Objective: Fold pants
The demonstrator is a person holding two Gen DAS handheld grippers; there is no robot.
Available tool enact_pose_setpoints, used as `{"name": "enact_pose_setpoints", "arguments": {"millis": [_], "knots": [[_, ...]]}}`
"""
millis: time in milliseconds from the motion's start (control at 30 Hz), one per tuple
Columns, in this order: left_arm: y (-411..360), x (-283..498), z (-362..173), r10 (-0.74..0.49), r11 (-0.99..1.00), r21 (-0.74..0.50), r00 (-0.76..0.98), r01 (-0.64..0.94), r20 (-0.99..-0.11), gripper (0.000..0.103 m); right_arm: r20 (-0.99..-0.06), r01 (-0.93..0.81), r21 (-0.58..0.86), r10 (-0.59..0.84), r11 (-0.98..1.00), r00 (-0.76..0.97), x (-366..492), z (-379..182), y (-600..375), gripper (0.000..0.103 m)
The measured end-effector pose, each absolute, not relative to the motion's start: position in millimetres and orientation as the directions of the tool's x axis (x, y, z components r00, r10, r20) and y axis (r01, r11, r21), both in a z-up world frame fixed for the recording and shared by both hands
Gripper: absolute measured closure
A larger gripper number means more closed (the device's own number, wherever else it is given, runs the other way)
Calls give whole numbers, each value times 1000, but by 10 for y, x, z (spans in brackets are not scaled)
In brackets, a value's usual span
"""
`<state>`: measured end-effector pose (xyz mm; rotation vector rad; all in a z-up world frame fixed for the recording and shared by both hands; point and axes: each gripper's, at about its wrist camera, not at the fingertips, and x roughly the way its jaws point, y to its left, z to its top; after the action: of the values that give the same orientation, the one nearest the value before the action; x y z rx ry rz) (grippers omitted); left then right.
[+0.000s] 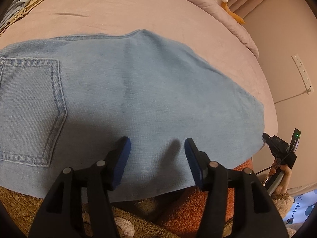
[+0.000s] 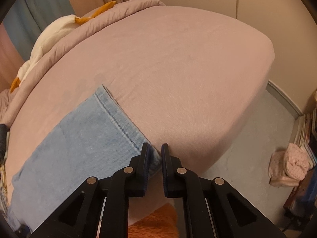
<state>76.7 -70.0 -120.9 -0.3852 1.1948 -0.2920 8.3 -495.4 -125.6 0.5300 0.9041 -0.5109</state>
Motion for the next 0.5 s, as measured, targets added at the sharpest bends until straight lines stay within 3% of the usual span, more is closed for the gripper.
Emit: {"name": "enact_pose_setpoints", "arguments": {"millis": [500], "knots": [[-656, 744, -1200, -445, 882, -472, 343, 7, -827, 45, -832, 626, 214, -196, 750, 520, 87, -1259, -4954, 96]]}}
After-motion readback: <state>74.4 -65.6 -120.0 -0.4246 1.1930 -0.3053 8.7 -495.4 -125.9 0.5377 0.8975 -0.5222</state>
